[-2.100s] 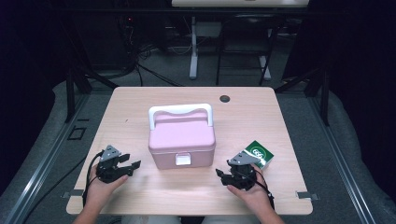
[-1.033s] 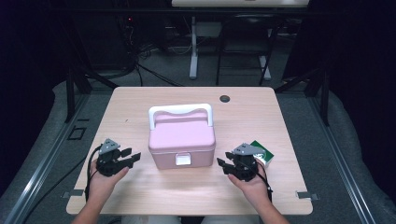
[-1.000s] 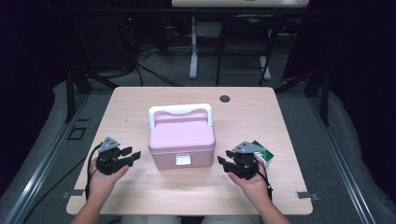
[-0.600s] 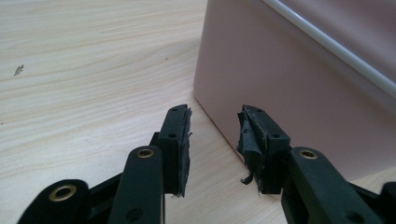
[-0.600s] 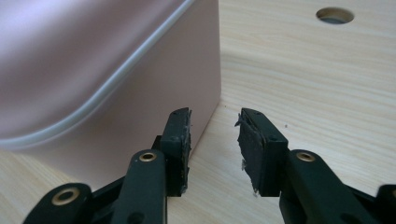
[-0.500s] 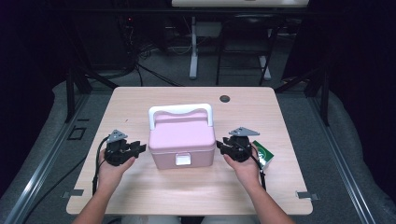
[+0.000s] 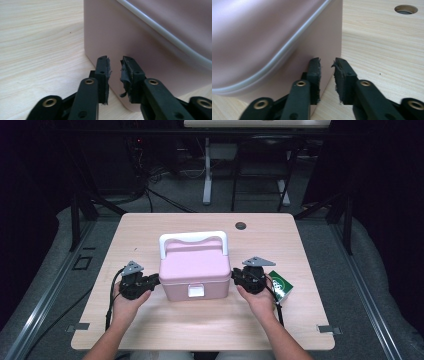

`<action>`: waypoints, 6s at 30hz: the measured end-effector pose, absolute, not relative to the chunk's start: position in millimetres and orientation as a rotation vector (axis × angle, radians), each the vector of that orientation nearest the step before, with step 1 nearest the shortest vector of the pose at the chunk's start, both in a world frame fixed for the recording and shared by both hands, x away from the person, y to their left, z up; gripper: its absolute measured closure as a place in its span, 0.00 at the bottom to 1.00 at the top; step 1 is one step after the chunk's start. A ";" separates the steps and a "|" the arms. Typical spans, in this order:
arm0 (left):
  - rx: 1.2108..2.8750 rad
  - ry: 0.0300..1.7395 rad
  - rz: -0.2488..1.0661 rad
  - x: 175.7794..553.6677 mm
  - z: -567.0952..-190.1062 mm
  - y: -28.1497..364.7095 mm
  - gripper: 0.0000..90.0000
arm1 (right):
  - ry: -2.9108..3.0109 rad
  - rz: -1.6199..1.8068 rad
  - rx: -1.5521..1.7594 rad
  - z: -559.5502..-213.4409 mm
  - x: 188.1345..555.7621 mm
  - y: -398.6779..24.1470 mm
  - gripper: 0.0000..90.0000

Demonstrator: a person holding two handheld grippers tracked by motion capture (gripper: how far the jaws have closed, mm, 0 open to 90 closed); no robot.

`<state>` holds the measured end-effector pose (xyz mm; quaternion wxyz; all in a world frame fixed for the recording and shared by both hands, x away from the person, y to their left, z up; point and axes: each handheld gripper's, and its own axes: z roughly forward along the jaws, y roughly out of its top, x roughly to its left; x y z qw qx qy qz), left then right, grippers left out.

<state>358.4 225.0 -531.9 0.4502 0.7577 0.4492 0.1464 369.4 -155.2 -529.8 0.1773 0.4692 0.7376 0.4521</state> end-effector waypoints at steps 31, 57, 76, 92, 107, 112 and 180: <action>1.910 1.116 0.328 332.6 -526.7 221.3 1.00 | 2.151 1.194 1.280 -522.0 332.8 -144.1 1.00; 1.992 1.042 0.334 305.1 -529.9 210.3 1.00 | 2.142 1.163 1.234 -525.4 293.2 -155.7 1.00; 1.984 1.038 0.309 308.9 -530.7 215.0 0.94 | 2.168 1.175 1.238 -527.6 297.0 -161.1 0.92; 1.933 1.048 0.310 311.5 -517.0 232.6 0.77 | 2.186 1.215 1.271 -518.5 301.4 -176.1 0.75; 1.896 1.068 0.298 310.4 -501.1 248.4 0.69 | 2.167 1.256 1.278 -503.2 300.8 -192.2 0.71; 1.902 1.047 0.302 309.9 -495.0 248.0 0.68 | 2.156 1.282 1.272 -494.9 300.9 -196.4 0.71; 1.885 0.928 0.341 336.7 -448.9 200.7 0.81 | 2.161 1.416 1.107 -451.3 329.2 -156.9 0.81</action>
